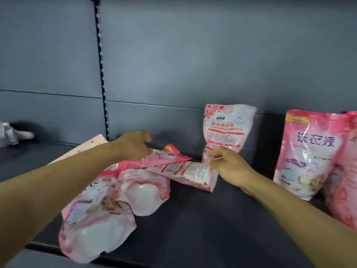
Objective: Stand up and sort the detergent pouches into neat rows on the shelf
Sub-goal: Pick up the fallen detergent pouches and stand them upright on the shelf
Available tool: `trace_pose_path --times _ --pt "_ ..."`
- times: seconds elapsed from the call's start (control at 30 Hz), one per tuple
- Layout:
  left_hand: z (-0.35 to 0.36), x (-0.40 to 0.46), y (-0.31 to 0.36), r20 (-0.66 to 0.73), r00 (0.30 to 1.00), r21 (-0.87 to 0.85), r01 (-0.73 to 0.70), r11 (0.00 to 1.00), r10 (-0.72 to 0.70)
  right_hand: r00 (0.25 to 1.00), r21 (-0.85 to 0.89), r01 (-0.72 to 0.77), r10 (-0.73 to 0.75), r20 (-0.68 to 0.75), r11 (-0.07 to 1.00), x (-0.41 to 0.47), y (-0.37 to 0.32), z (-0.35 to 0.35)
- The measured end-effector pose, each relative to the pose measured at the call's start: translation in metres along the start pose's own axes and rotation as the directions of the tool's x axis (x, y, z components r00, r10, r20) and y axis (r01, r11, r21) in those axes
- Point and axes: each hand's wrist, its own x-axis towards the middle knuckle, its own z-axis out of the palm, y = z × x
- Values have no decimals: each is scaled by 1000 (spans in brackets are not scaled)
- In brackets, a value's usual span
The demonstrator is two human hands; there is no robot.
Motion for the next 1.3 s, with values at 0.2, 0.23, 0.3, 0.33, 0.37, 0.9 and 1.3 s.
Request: trace_pose_path --times 0.2,0.23,0.3,0.33,0.37,0.9,1.3 --pt "2 33 -37 106 992 90 65 994 -74 986 -160 -89 109 122 983 42 -35 23" --pt "4 39 -43 122 989 94 76 993 -88 976 -198 -117 150 159 973 50 -37 26" --pt "7 48 -51 151 984 109 79 991 -95 951 -228 -189 236 198 955 66 -43 33" --pt "9 51 -54 165 982 113 74 991 -92 942 -191 -229 266 203 955 73 -45 38" --pt "10 53 -56 173 981 101 71 992 -88 938 -125 -268 288 194 955 82 -47 44" --pt "15 46 -65 91 995 -395 83 915 -51 974 111 -187 198 -105 976 106 -66 69" --pt "-11 9 -33 351 924 -877 266 399 155 868 96 283 -212 -449 954 57 -127 -28"
